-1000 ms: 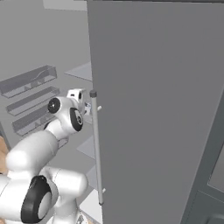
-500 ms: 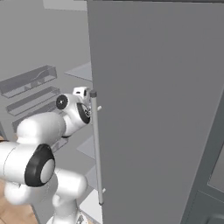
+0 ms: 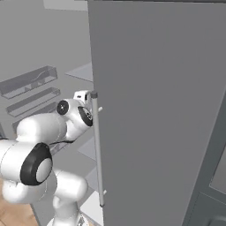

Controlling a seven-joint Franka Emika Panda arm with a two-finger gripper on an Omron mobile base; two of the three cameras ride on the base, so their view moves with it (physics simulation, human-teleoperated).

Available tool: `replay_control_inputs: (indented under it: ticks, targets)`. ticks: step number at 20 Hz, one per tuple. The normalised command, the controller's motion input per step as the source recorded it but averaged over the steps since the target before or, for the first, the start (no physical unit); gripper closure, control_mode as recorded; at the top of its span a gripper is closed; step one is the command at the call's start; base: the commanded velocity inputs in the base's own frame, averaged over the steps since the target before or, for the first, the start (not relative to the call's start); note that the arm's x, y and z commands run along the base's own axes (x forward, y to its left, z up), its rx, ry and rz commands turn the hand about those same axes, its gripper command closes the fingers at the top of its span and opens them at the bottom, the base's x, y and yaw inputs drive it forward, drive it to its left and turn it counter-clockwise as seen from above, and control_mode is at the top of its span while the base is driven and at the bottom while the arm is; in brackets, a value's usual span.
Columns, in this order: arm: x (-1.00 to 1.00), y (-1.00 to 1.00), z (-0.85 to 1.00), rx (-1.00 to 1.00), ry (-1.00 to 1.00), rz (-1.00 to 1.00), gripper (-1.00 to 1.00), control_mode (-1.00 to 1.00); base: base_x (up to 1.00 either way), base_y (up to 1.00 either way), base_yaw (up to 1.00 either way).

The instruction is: The ice cube tray has been filled with water. Take the tray and place it in the freezer to make ice. Close the freezer door after placing the tray.

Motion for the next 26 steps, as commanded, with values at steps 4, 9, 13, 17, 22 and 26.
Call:
replay_control_inputs:
  ticks: [4, 9, 13, 17, 22, 26]
  targets:
    - [-0.74, 0.0, 0.2, 0.0, 0.0, 0.0, -1.0, -1.0, 0.0, 0.0, 0.0]
    - [-0.49, 0.04, 0.68, 0.0, 0.0, 0.0, -1.0, -1.0, 0.0, 0.0, 0.0]
    - [-0.24, 0.14, 0.92, 0.0, 0.03, 0.0, -1.0, -1.0, 0.0, 0.0, 0.0]
    - [-0.34, 0.08, 0.96, 0.0, 0.16, 0.0, -1.0, -1.0, 0.0, 0.0, 0.0]
    - [-0.55, 0.1, 0.25, 0.0, 0.29, 0.0, -1.0, -1.0, 0.0, 0.0, 0.0]
    - [-0.54, 0.12, 0.03, 0.0, 0.3, 0.0, -1.0, -1.0, 0.0, 0.0, 0.0]
